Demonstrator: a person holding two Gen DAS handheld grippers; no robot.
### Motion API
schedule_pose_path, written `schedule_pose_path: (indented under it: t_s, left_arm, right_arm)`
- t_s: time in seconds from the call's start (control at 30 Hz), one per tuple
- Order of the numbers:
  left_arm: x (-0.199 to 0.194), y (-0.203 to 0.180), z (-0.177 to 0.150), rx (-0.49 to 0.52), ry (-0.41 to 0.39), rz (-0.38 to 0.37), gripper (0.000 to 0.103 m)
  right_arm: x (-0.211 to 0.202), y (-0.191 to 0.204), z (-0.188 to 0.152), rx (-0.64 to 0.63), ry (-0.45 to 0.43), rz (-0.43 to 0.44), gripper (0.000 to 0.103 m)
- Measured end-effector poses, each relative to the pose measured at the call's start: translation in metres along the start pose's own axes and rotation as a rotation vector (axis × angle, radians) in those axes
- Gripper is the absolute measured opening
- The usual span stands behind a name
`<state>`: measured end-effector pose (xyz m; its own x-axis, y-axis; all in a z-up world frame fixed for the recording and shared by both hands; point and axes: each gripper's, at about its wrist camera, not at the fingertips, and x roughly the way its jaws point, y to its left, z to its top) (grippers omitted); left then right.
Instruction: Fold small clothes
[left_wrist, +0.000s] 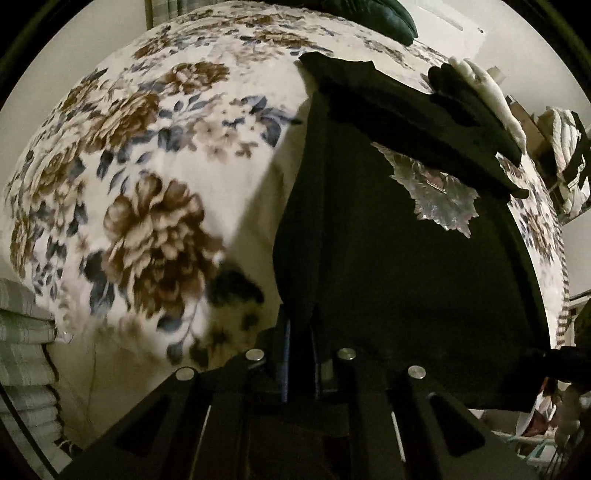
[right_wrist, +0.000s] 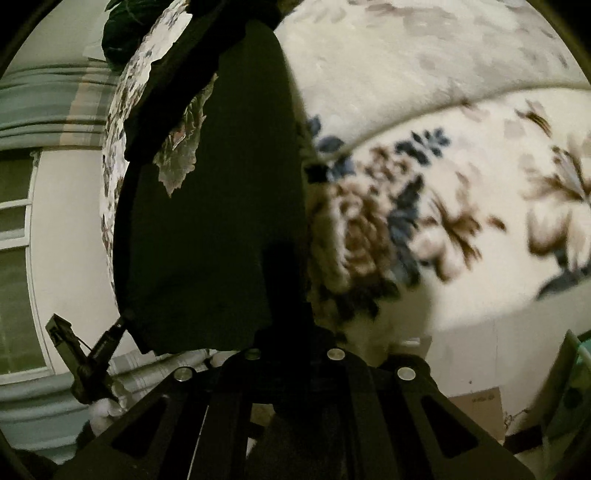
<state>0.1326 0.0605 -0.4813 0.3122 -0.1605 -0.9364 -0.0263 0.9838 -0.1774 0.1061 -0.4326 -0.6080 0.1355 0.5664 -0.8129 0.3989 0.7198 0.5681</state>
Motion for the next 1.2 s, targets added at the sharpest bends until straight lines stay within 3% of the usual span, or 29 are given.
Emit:
schedule_pose_path:
  t_s: [0.1,0.27,0.33,0.47,0.53,0.57,0.63,0.73,0.77,0.9,0.97,1.07,1.13,1.17,1.2]
  left_arm:
    - [-0.009,-0.004,-0.018,-0.016,0.044,-0.009,0.007]
    - [-0.015,-0.012,0.000,-0.035,0.044,-0.048,0.007]
    - [-0.006,-0.012,0.005,-0.016,0.066,-0.036,0.007]
    - [0.034,0.006,0.005,-0.045,0.234,0.009,0.011]
    - [0.032,0.020,0.007,-0.103,0.235,0.015,0.011]
    - [0.029,0.024,0.011,-0.127,0.223,0.021,0.018]
    - [0.023,0.032,0.027,-0.199,0.192,0.037,0.035]
    - [0.017,0.029,0.062,-0.308,0.087,-0.034,0.060]
    - [0.020,0.021,0.083,-0.340,0.047,-0.087,0.061]
    - [0.053,-0.021,0.152,-0.387,0.002,-0.220,0.061]
    - [0.074,-0.044,0.186,-0.367,0.002,-0.246,0.061]
    - [0.109,-0.068,0.231,-0.297,0.023,-0.193,0.061]
    - [0.134,-0.076,0.249,-0.238,0.056,-0.110,0.057]
    - [0.142,-0.076,0.253,-0.226,0.063,-0.092,0.033]
    - [0.148,-0.073,0.256,-0.209,0.064,-0.052,0.021]
  right_arm:
    - [-0.007,-0.015,-0.006,0.027,0.017,0.003,0.005]
    - [-0.011,-0.023,0.006,0.122,0.020,0.089,0.006]
    - [-0.010,-0.016,0.013,0.100,0.015,0.057,0.006]
    - [0.009,-0.021,0.038,0.115,0.116,-0.112,0.012]
    - [-0.004,-0.017,0.052,0.121,0.066,-0.136,0.015]
    - [-0.014,-0.014,0.058,0.122,0.024,-0.145,0.030]
    - [-0.036,-0.003,0.076,0.136,-0.082,-0.099,0.044]
    - [-0.045,0.021,0.112,0.187,-0.182,0.031,0.045]
    - [-0.042,0.030,0.131,0.202,-0.220,0.071,0.045]
    - [-0.024,0.045,0.177,0.276,-0.322,0.138,0.045]
    - [-0.013,0.048,0.199,0.350,-0.360,0.201,0.045]
    - [0.003,0.067,0.222,0.391,-0.394,0.207,0.045]
    - [0.010,0.079,0.233,0.410,-0.425,0.184,0.045]
    - [0.014,0.079,0.235,0.417,-0.434,0.176,0.045]
    - [0.020,0.081,0.238,0.425,-0.441,0.162,0.044]
